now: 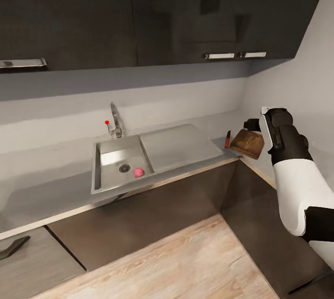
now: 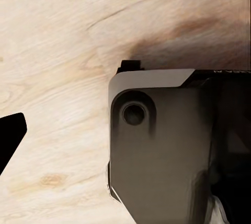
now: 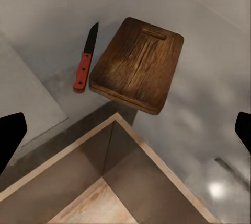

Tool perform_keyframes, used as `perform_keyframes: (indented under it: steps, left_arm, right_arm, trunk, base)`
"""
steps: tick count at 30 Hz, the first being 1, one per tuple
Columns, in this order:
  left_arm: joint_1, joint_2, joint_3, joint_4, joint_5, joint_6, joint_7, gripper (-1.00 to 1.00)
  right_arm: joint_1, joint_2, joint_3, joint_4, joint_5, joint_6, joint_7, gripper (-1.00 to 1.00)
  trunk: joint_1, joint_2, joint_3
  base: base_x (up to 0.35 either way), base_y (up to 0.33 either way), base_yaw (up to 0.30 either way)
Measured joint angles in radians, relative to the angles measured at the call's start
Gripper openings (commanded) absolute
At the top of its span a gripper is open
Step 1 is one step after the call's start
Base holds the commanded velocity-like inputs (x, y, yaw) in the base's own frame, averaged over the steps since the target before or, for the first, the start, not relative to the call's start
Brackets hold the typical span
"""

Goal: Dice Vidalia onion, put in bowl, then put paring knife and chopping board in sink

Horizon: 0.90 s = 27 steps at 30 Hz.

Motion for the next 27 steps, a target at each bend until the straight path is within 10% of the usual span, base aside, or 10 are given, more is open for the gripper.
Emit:
perform_keyframes:
  steps: [27]
  left_arm:
    - [0.000, 0.004, 0.001, 0.000, 0.000, 0.000, 0.003, 1.00]
  right_arm:
    - [0.005, -0.002, 0.000, 0.003, 0.003, -0.043, 0.000, 1.00]
  trunk:
    - [0.000, 0.000, 0.000]
  base:
    - [0.208, -0.161, 0.000]
